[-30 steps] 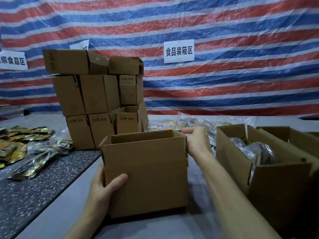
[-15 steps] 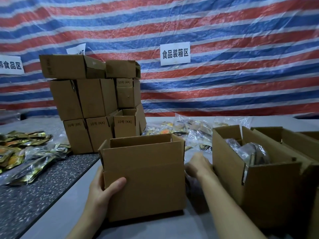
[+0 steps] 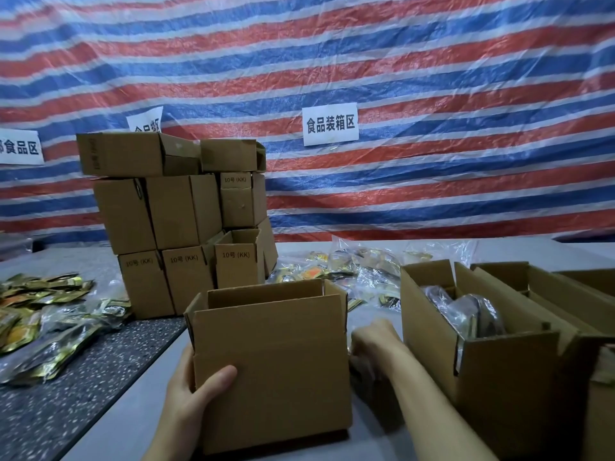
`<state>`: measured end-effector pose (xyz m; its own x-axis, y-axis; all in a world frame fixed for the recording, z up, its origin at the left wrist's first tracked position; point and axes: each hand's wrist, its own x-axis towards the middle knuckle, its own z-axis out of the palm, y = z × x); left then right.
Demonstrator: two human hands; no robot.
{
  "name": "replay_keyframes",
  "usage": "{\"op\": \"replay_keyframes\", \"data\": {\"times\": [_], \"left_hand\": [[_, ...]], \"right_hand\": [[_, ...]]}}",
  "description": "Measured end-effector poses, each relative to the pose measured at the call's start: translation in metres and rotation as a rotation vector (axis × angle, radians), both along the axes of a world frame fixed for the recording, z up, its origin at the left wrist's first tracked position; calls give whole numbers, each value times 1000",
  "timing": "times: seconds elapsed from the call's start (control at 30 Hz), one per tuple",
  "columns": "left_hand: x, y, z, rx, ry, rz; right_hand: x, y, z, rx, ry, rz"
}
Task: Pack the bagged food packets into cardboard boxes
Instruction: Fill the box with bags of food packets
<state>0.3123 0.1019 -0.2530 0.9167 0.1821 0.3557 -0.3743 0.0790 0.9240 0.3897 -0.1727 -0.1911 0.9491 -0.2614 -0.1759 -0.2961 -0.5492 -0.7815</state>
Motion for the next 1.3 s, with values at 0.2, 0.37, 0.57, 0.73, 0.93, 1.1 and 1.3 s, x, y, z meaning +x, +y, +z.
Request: {"op": "replay_keyframes", "data": {"times": [0.2,0.37,0.57,0.73,0.93,1.1,1.3], "left_hand": [[-3,-2,2,14,2,-33],[-5,-3,3,24,-4,-57],[-5,-5,1,38,-28,-53],[-6,-13,1,94,-21,-74],[-9,-17,2,110,-13,-108],[-11,-17,4,137,-28,-108],[-12,-18,5,112,-12,-115]], "right_hand": [[-2,3,11,-65,38,128],[1,-4,25,212,-90,-66],[-7,-1,46,642,-301,-260],[-17,5,64,811,-466,-307],[-40,9,93,994,-676,-212],[-70,8,126,1229,-836,-79],[-102,2,153,1416,-751,191]]}}
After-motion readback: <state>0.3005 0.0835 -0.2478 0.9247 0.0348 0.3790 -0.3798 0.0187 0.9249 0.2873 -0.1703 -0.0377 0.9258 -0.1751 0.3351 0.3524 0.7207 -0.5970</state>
